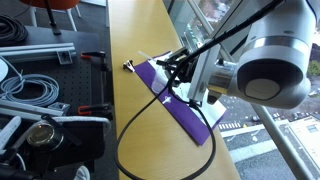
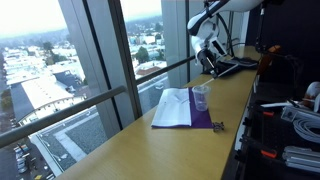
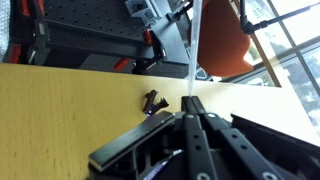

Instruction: Put the straw in the cup.

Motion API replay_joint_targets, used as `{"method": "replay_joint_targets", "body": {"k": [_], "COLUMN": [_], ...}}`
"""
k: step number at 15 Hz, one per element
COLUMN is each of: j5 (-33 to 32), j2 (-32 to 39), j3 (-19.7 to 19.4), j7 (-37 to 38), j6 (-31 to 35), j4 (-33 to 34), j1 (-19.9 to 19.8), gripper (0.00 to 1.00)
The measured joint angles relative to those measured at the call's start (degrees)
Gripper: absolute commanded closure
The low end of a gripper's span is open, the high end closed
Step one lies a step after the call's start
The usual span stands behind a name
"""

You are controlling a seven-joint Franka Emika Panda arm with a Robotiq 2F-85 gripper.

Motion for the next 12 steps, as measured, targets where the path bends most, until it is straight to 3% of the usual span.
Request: {"method": "replay_joint_targets", "body": {"k": [12], "j5": [1.0], "j2": [4.6], "j3": [0.6], "j7": [3.8], "j6": [-3.9], "j4": [5.0], "j1": [-1.3], "gripper": [1.0]}}
